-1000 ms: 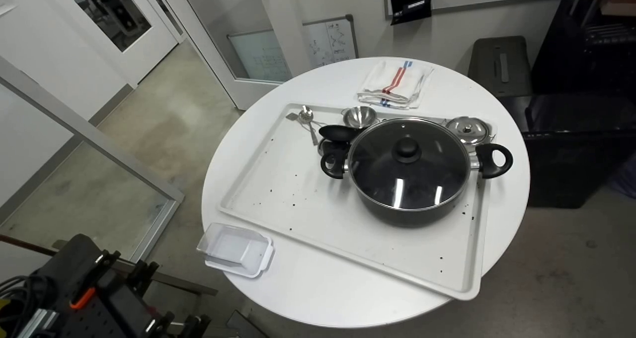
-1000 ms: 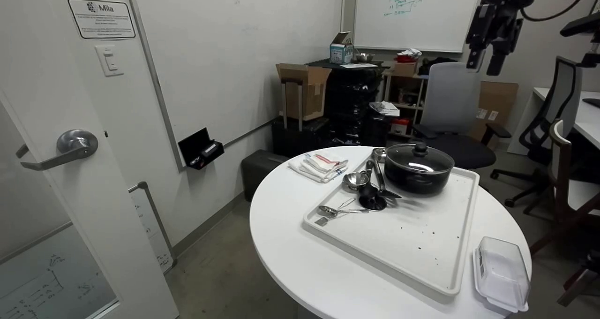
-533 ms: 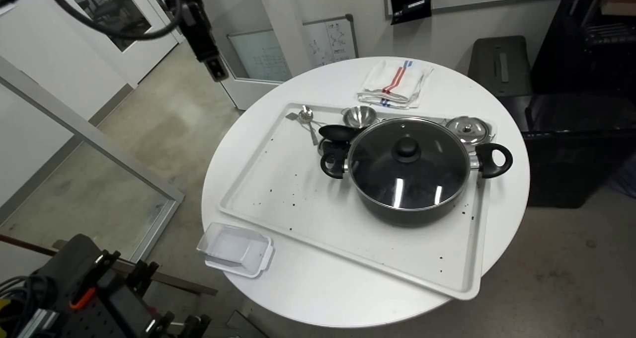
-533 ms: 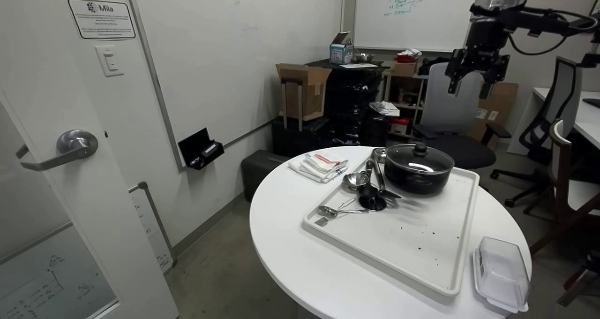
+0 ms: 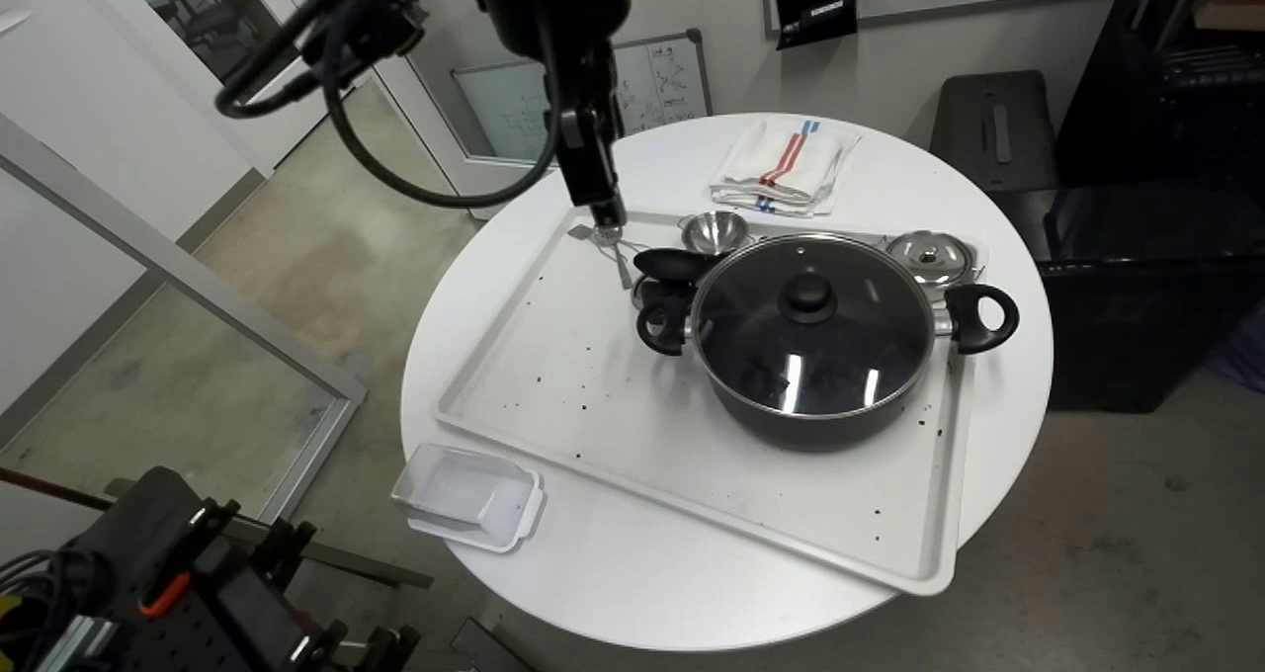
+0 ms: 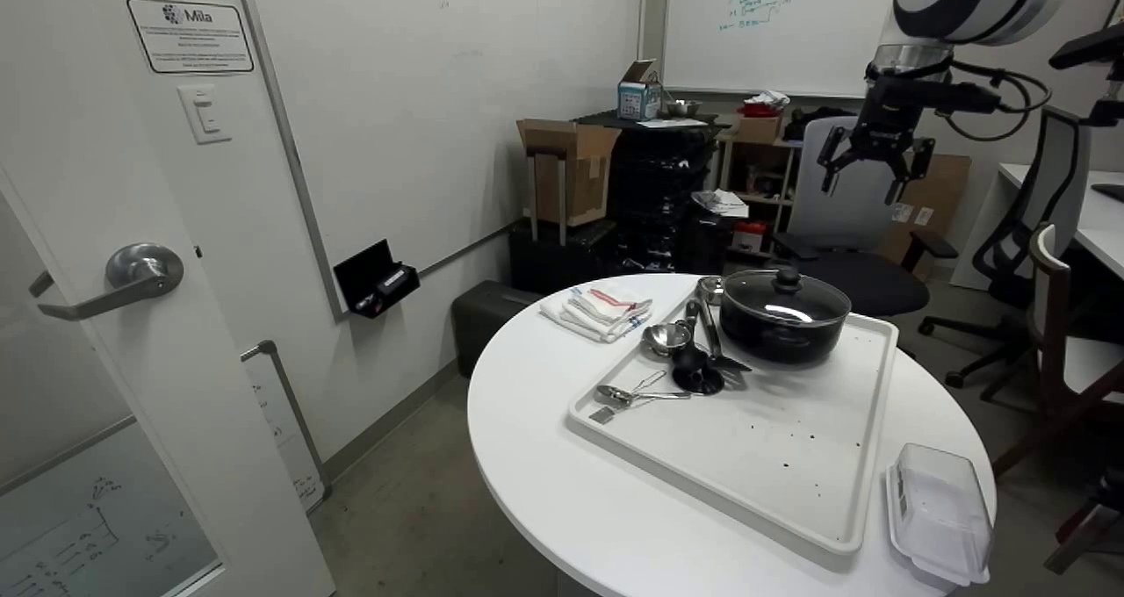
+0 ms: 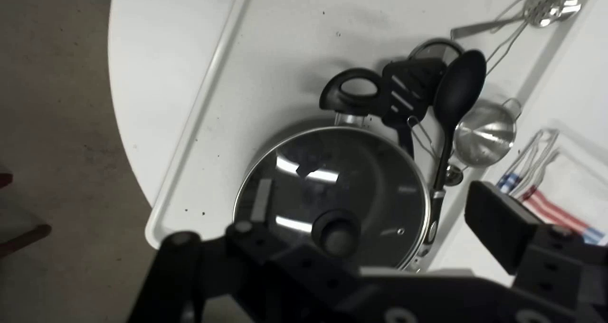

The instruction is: Remove the lid from the pot

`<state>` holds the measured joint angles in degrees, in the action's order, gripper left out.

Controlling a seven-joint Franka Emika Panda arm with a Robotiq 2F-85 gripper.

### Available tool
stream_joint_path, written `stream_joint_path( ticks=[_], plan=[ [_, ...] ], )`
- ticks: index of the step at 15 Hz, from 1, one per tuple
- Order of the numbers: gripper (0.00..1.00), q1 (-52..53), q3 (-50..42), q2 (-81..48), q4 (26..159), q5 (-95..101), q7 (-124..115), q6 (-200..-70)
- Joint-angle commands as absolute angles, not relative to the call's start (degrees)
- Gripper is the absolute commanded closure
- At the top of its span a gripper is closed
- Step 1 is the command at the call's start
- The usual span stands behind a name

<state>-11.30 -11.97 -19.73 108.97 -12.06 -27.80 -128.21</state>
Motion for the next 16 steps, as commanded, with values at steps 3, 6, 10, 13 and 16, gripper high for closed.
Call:
stream_joint_path(
  ticks=[3,6,10,13,16],
  plan=[
    [0.0,-11.0,-15.1,-29.8,100.4,-12.0,-38.3,-134.2],
    [0.0,-11.4,-15.4,-35.4,95.6,-12.2,-41.8,-135.5],
    [0.0,-12.0,-15.3,-43.3,87.8,-12.2,-45.5,-135.0],
    [0.0,-12.6,-15.3,-48.5,82.2,-12.1,-47.5,-134.3],
    [0.0,-13.6,-14.9,-53.2,77.1,-12.4,-48.6,-133.7]
  ],
)
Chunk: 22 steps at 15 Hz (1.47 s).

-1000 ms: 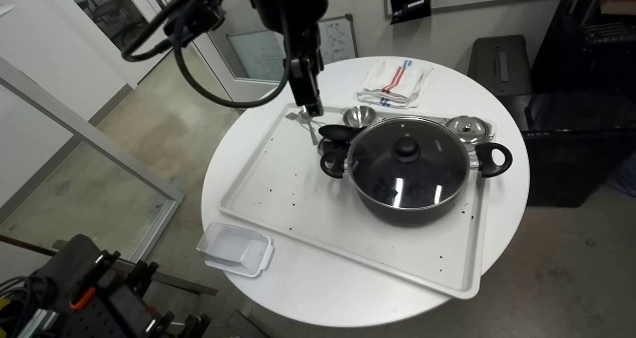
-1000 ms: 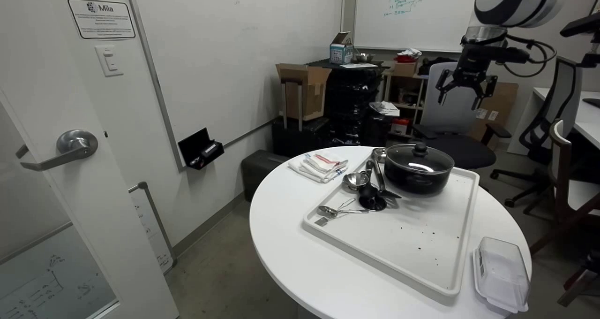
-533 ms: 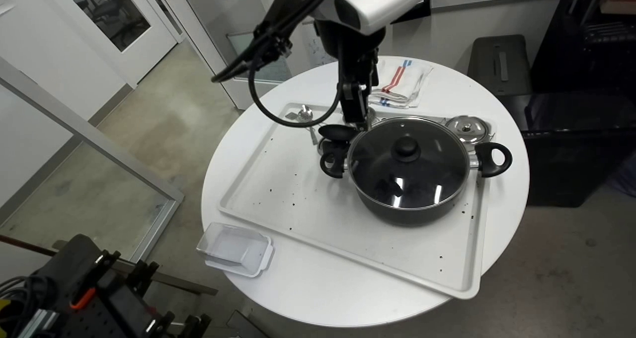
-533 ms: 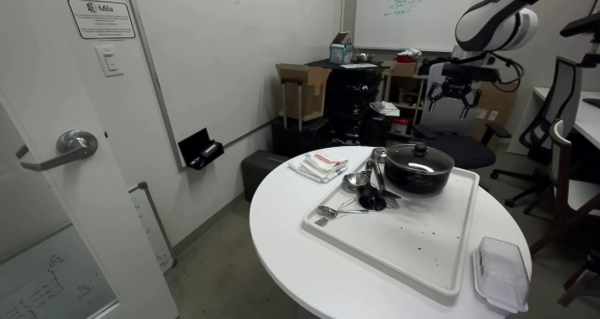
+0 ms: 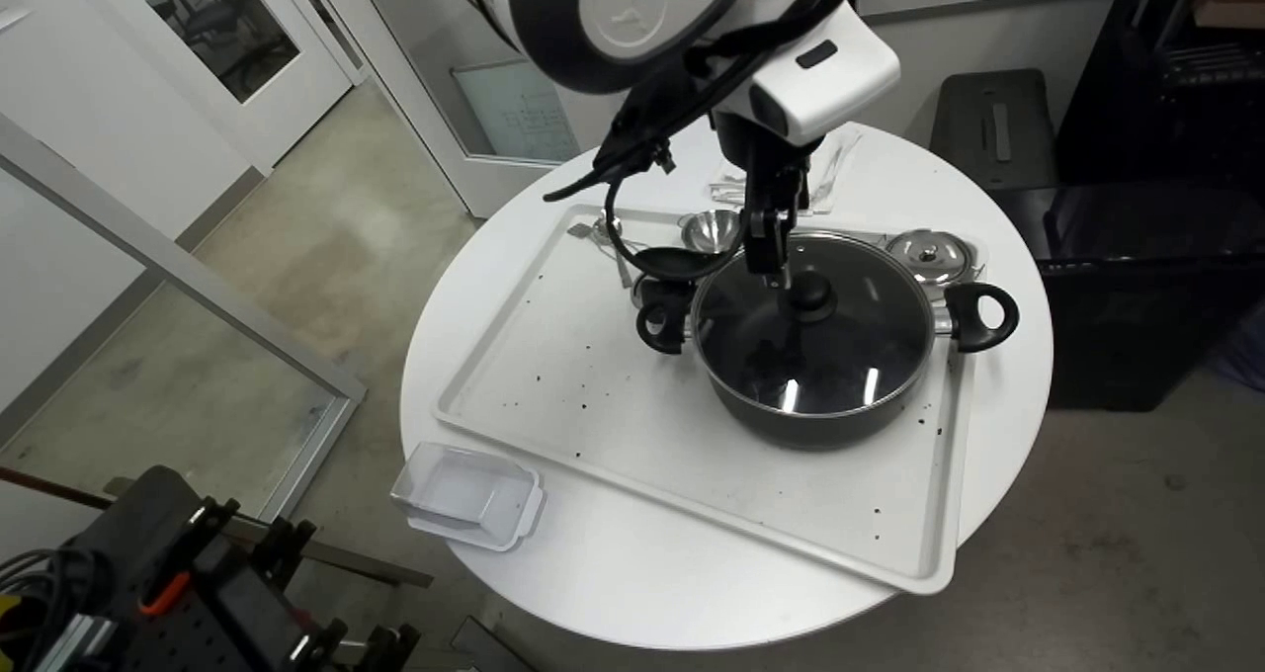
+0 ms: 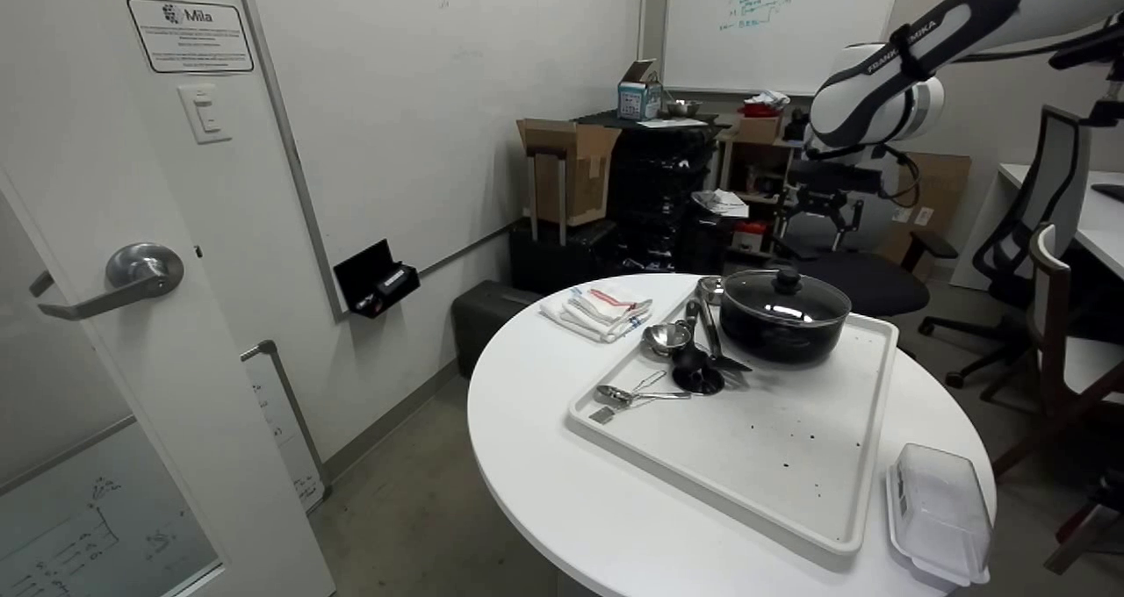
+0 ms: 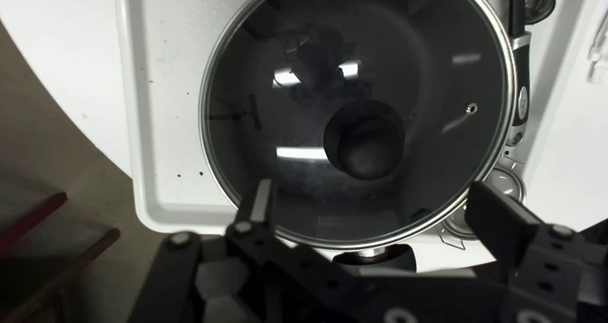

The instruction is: Remove the lid from the pot

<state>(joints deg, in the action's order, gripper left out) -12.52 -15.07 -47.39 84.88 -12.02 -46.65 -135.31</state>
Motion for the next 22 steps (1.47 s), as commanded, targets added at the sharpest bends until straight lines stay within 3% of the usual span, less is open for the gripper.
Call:
stream_joint_path(
  ticks=[1,14,15,16,22],
  plan=[
    [0.0,-13.8,-14.9,-54.4,75.8,-12.3,-49.0,-133.6],
    [0.0,-15.1,-14.1,-65.6,62.1,-11.7,-49.8,-128.0],
    [0.09,-15.3,-14.1,-66.1,61.5,-11.7,-49.8,-127.7],
    [0.28,-15.5,-14.0,-66.4,60.9,-11.7,-49.6,-127.5],
    [0.72,-16.5,-13.5,-67.3,59.1,-11.9,-49.5,-126.2]
  ],
)
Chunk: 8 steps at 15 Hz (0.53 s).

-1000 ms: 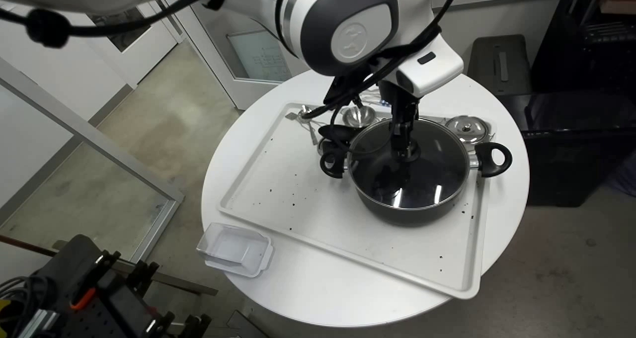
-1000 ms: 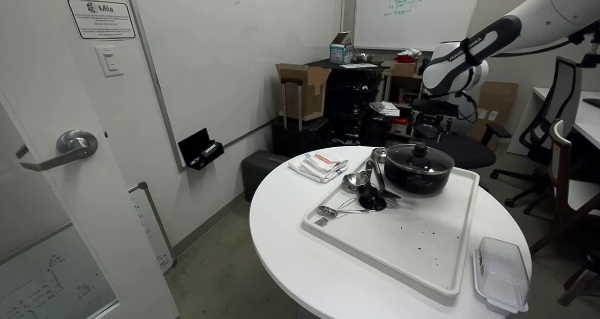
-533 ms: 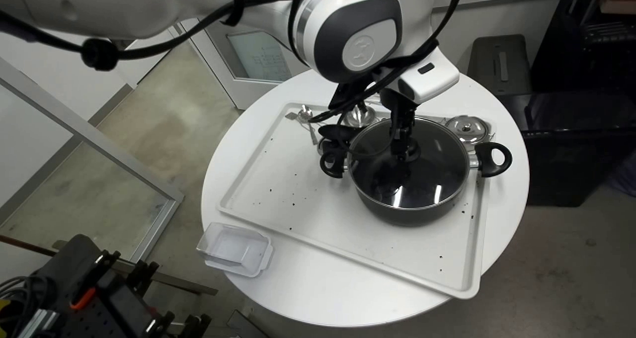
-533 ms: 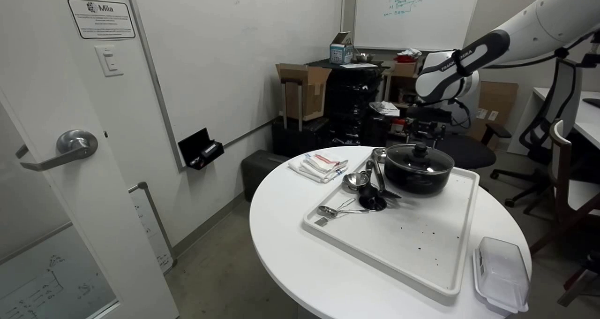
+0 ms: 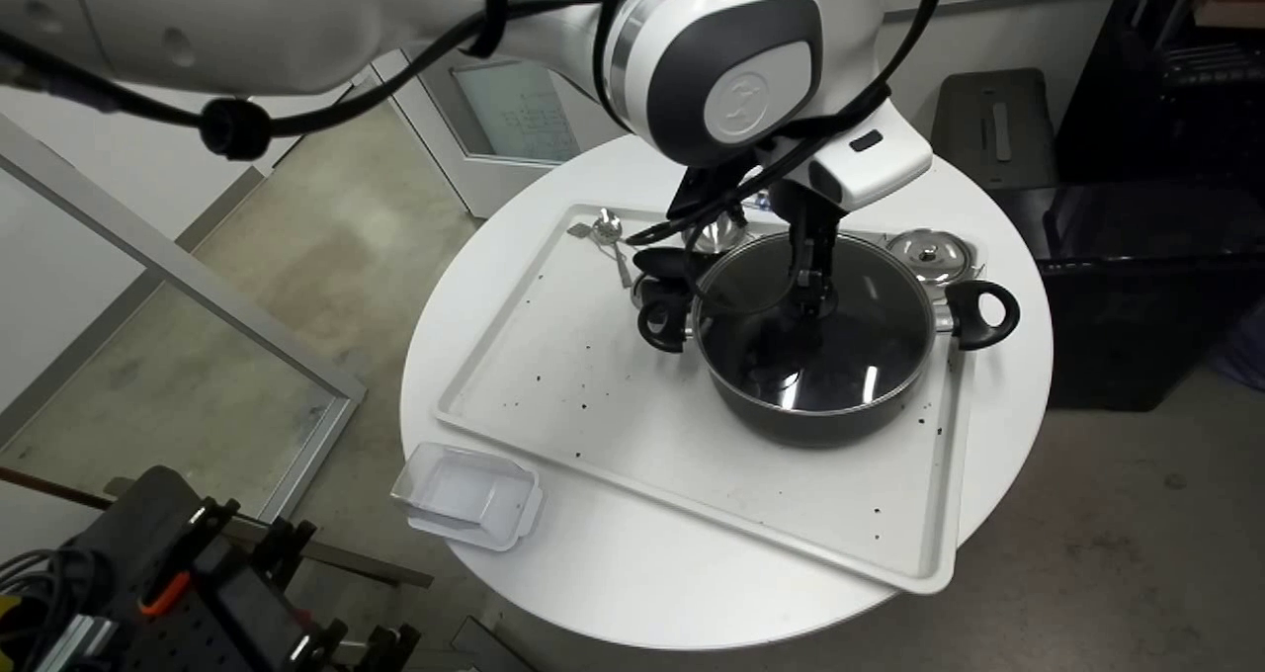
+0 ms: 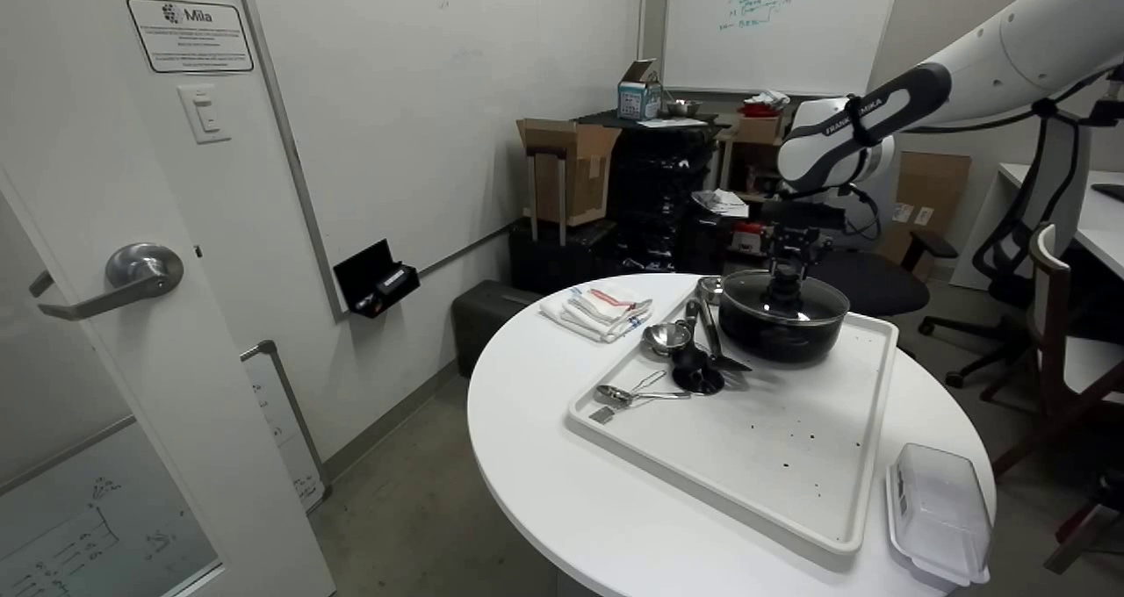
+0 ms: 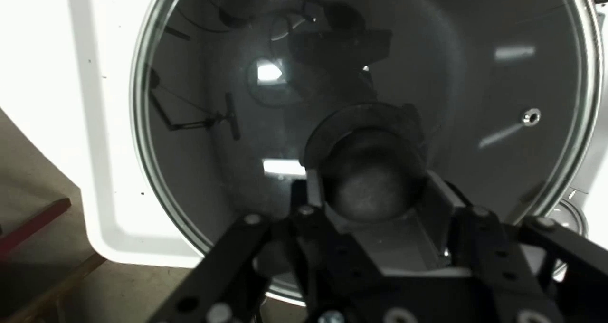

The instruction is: Remove the lid from the pot

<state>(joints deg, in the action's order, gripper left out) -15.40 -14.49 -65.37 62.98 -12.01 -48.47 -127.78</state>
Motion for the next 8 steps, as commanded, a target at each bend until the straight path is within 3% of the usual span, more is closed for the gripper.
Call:
stream_joint_path(
  ticks=[1,8],
  plan=[
    [0.75,-16.5,-13.4,-67.3,58.9,-11.9,-49.5,-126.1],
    [0.75,-15.0,-13.5,-61.7,65.7,-12.8,-47.7,-130.6]
  ],
)
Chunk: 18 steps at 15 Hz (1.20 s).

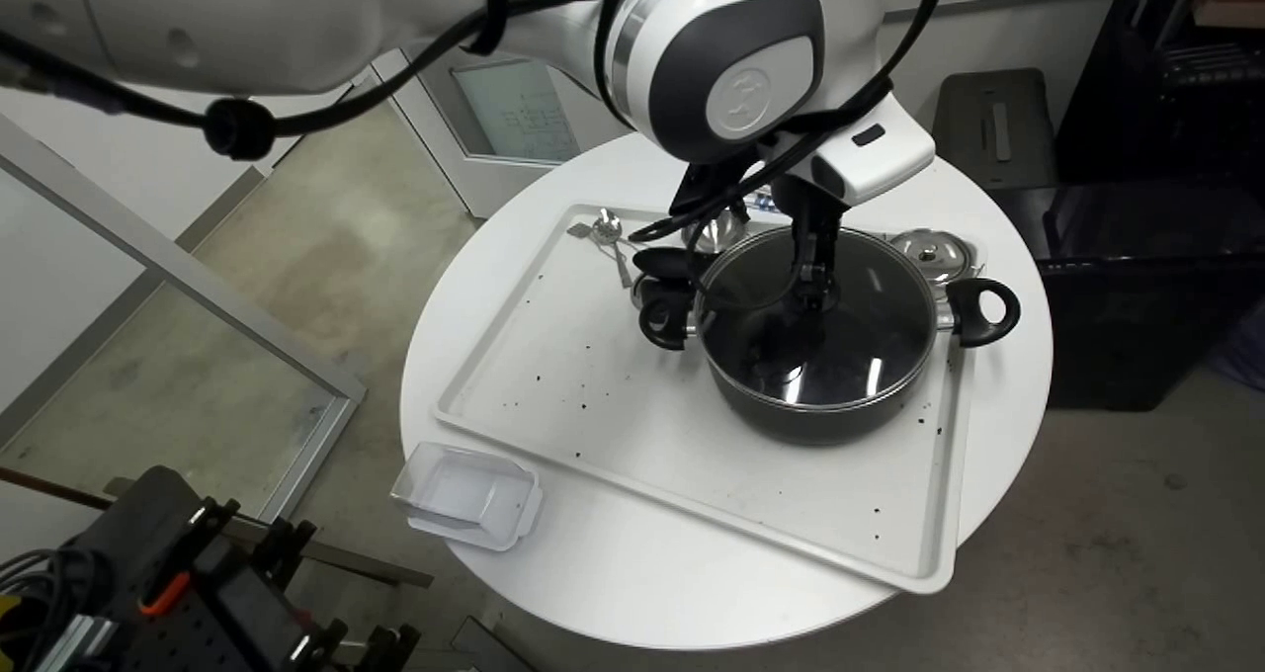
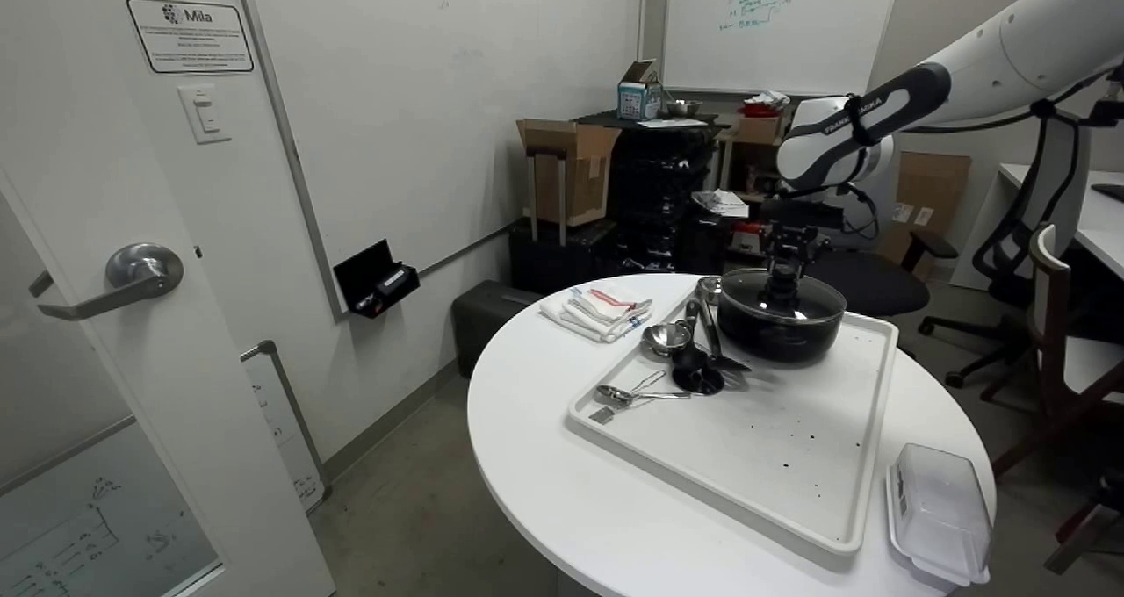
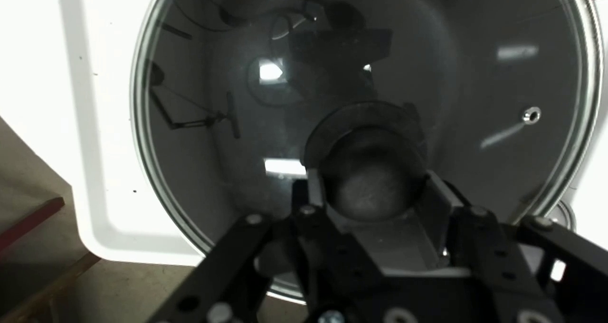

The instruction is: Remove the lid from the pot

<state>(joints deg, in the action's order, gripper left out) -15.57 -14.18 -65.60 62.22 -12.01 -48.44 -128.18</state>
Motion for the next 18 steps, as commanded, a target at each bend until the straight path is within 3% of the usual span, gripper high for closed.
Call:
stream_joint_path(
  ticks=[1,8,18],
  plan=[
    [0.75,-14.8,-13.4,-60.5,67.0,-12.9,-47.4,-131.8],
    [0.75,-11.8,-10.6,-48.3,80.3,-12.1,-43.0,-139.5],
    [0.75,2.7,-9.5,-39.5,91.0,-3.9,-38.8,-136.6]
  ],
)
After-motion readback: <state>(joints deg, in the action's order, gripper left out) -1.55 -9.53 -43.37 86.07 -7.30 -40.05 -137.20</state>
